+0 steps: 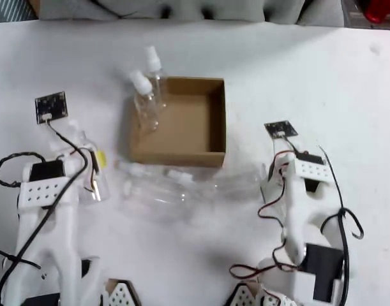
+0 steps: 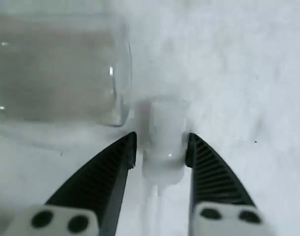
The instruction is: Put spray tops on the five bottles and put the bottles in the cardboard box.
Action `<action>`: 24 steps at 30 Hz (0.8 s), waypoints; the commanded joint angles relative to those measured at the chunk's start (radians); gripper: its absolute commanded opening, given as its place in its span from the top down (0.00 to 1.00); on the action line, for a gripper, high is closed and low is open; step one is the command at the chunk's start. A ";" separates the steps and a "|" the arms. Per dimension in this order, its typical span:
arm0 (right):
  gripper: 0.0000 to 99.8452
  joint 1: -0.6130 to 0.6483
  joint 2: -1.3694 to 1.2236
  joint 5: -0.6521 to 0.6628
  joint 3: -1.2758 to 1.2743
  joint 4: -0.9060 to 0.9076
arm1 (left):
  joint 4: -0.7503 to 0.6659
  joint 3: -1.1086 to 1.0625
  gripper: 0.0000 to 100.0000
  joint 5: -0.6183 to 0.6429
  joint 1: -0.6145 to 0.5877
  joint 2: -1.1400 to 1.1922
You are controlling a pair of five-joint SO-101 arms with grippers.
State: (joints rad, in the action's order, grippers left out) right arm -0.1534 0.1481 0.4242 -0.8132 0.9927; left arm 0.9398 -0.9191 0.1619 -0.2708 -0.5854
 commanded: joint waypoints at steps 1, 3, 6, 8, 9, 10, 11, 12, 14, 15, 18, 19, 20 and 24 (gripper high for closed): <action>0.99 0.005 -0.058 0.041 0.075 -0.007 | -0.020 0.006 0.98 -0.008 -0.005 -0.039; 0.97 0.005 -0.099 0.064 0.101 0.001 | -0.020 0.006 0.98 -0.008 -0.005 -0.041; 0.98 0.001 -0.133 0.063 0.146 0.033 | -0.018 0.014 0.98 -0.008 -0.008 -0.041; 0.98 -0.004 -0.133 0.063 0.180 0.101 | -0.015 0.025 0.98 -0.008 -0.008 -0.041; 0.98 -0.016 -0.128 0.063 0.203 0.150 | 0.002 0.035 0.98 -0.008 -0.007 -0.041; 0.98 -0.028 -0.116 0.063 0.229 0.200 | 0.028 0.054 0.98 -0.008 -0.007 -0.041; 0.98 -0.042 -0.096 0.063 0.255 0.248 | 0.055 0.075 0.98 -0.006 -0.007 -0.041; 0.98 -0.058 -0.071 0.063 0.278 0.291 | 0.086 0.098 0.98 -0.006 -0.007 -0.041; 0.98 -0.088 -0.004 0.063 0.315 0.366 | 0.140 0.146 0.98 -0.005 -0.007 -0.041; 0.98 -0.101 0.036 0.063 0.331 0.401 | 0.163 0.169 0.98 -0.005 -0.005 -0.041; 0.98 -0.124 0.171 0.063 0.371 0.513 | 0.219 0.241 0.98 -0.006 -0.005 -0.041; 0.98 -0.128 0.217 0.063 0.385 0.550 | 0.238 0.269 0.98 -0.006 -0.005 -0.041; 0.98 -0.133 0.263 0.063 0.396 0.582 | 0.250 0.296 0.98 -0.006 -0.004 -0.042; 0.98 -0.131 0.433 0.061 0.445 0.687 | 0.313 0.408 0.98 -0.005 0.024 -0.042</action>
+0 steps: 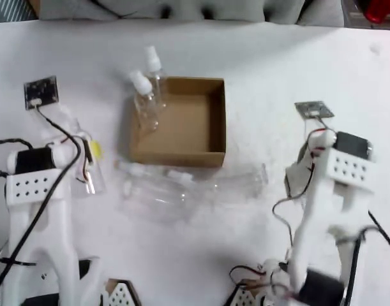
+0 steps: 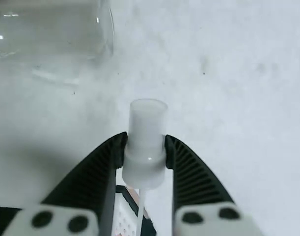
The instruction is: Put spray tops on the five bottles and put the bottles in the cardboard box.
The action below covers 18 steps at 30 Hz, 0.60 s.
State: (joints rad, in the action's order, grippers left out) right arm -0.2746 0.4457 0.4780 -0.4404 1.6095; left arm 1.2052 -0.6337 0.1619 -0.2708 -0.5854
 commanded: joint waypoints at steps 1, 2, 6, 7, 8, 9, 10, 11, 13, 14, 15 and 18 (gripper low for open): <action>0.98 -0.010 0.173 0.008 0.089 0.090 | 0.071 0.149 0.98 -0.003 0.041 -0.042; 0.98 -0.010 0.211 0.008 0.104 0.107 | 0.092 0.172 0.98 -0.003 0.059 -0.042; 0.98 -0.010 0.349 -0.011 0.123 0.110 | 0.144 0.230 0.98 -0.002 0.153 -0.042; 0.98 -0.007 0.380 -0.017 0.123 0.110 | 0.157 0.241 0.98 -0.002 0.177 -0.042; 0.98 0.005 0.407 -0.032 0.129 0.110 | 0.166 0.252 0.98 -0.002 0.202 -0.050; 0.98 0.024 0.440 -0.057 0.135 0.108 | 0.169 0.255 0.98 -0.002 0.226 -0.064; 0.98 0.047 0.472 -0.084 0.146 0.104 | 0.169 0.255 0.98 -0.002 0.251 -0.085; 0.98 0.059 0.503 -0.103 0.150 0.091 | 0.167 0.253 0.98 -0.002 0.278 -0.113; 0.98 0.071 0.556 -0.137 0.157 0.065 | 0.163 0.253 0.98 -0.006 0.335 -0.177; 0.98 0.074 0.581 -0.150 0.157 0.044 | 0.161 0.253 0.98 -0.008 0.364 -0.211; 0.98 0.074 0.599 -0.173 0.155 0.016 | 0.158 0.253 0.98 -0.008 0.389 -0.239; 0.98 0.068 0.624 -0.290 0.146 -0.091 | 0.132 0.210 0.98 -0.008 0.438 -0.331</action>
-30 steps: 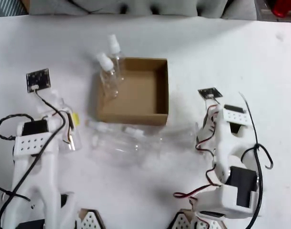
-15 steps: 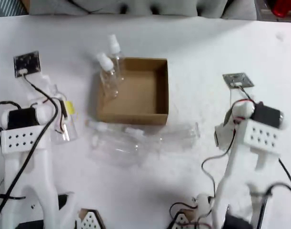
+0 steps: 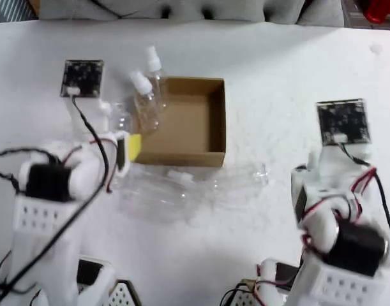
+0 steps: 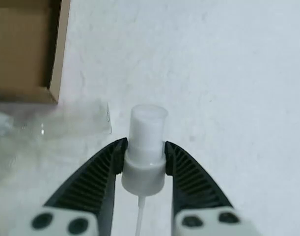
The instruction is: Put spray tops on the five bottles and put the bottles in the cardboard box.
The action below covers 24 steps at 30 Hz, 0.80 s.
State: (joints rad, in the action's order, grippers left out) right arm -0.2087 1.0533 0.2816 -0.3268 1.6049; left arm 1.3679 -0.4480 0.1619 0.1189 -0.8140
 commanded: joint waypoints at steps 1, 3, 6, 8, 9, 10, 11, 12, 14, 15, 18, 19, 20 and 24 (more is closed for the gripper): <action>0.98 0.001 0.021 -0.133 0.025 -0.122 | -0.049 -0.003 0.98 -0.008 0.059 -0.136; 0.98 0.001 0.027 -0.212 0.011 -0.185 | -0.109 -0.086 0.98 -0.008 0.077 -0.202; 0.98 0.007 0.042 -0.301 -0.008 -0.280 | -0.232 -0.236 0.98 -0.005 0.084 -0.311; 0.98 0.007 0.048 -0.338 -0.009 -0.328 | -0.299 -0.328 0.98 -0.002 0.084 -0.387; 0.98 0.008 0.050 -0.354 -0.009 -0.355 | -0.322 -0.370 0.98 -0.002 0.084 -0.429; 0.98 0.008 0.048 -0.368 -0.009 -0.384 | -0.344 -0.405 0.98 -0.002 0.085 -0.470; 0.98 0.010 0.044 -0.382 -0.009 -0.421 | -0.365 -0.437 0.98 -0.002 0.085 -0.510; 0.98 0.024 0.042 -0.393 -0.009 -0.467 | -0.390 -0.466 0.98 -0.002 0.085 -0.550; 0.98 0.077 0.042 -0.411 -0.023 -0.588 | -0.431 -0.525 0.98 -0.002 0.085 -0.634; 0.98 0.117 0.044 -0.413 -0.028 -0.661 | -0.450 -0.552 0.98 -0.002 0.096 -0.674; 0.98 0.282 0.047 -0.404 -0.026 -0.863 | -0.491 -0.628 0.98 -0.002 0.180 -0.794; 0.98 0.328 0.050 -0.404 -0.025 -0.921 | -0.499 -0.647 0.98 -0.002 0.206 -0.828; 0.98 0.377 0.051 -0.399 -0.023 -0.989 | -0.502 -0.664 0.98 -0.002 0.232 -0.863; 0.98 0.541 0.042 -0.281 -0.023 -1.230 | -0.502 -0.710 0.98 -0.006 0.285 -0.986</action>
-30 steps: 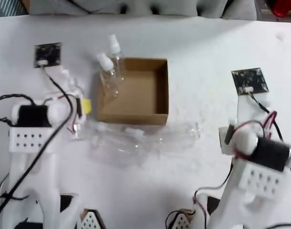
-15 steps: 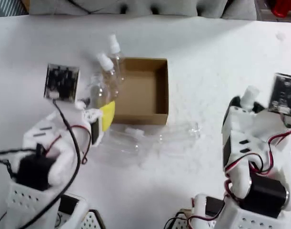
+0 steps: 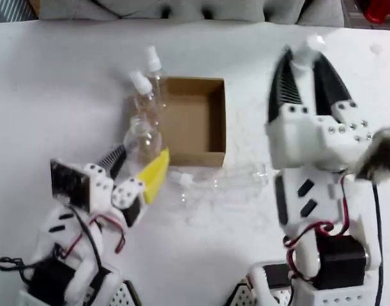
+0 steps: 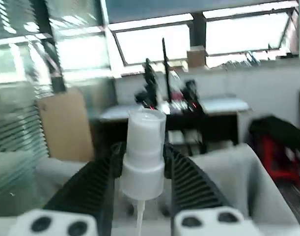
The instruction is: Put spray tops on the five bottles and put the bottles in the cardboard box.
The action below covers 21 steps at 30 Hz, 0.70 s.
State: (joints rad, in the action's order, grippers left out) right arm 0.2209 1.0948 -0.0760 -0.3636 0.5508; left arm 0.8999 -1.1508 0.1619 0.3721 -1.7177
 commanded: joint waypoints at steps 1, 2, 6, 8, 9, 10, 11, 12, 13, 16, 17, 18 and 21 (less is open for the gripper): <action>0.98 0.162 -0.001 0.092 0.008 -0.223 | -0.035 -0.023 0.98 -0.008 0.027 -0.105; 0.98 0.226 -0.008 0.109 0.008 -0.265 | -0.037 -0.032 0.98 -0.008 0.022 -0.119; 0.98 0.423 -0.076 0.230 0.077 -0.375 | -0.048 -0.077 0.98 -0.009 0.012 -0.114; 0.98 0.475 -0.125 0.250 0.146 -0.374 | -0.100 -0.115 0.98 -0.009 0.012 -0.114; 0.98 0.490 -0.142 0.250 0.170 -0.369 | -0.129 -0.137 0.98 -0.011 0.012 -0.114; 0.98 0.495 -0.153 0.247 0.175 -0.354 | -0.152 -0.160 0.98 -0.029 0.008 -0.114; 0.98 0.493 -0.148 0.235 0.169 -0.325 | -0.173 -0.186 0.98 -0.066 -0.007 -0.114; 0.98 0.493 -0.139 0.215 0.153 -0.278 | -0.195 -0.209 0.98 -0.103 -0.018 -0.114; 0.98 0.495 -0.128 0.181 0.126 -0.236 | -0.222 -0.235 0.98 -0.133 -0.028 -0.114; 0.98 0.507 -0.127 0.158 0.109 -0.223 | -0.316 -0.308 0.98 -0.172 -0.067 -0.114; 0.98 0.521 -0.124 0.158 0.115 -0.219 | -0.350 -0.331 0.98 -0.173 -0.073 -0.114; 0.98 0.535 -0.124 0.158 0.120 -0.217 | -0.384 -0.353 0.98 -0.176 -0.076 -0.114; 0.98 0.555 -0.131 0.160 0.124 -0.185 | -0.451 -0.402 0.98 -0.178 -0.085 -0.114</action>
State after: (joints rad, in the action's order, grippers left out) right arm 0.7534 0.9582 0.0913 -0.2654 0.3406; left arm 0.5317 -1.5420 -0.0038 0.3076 -1.8220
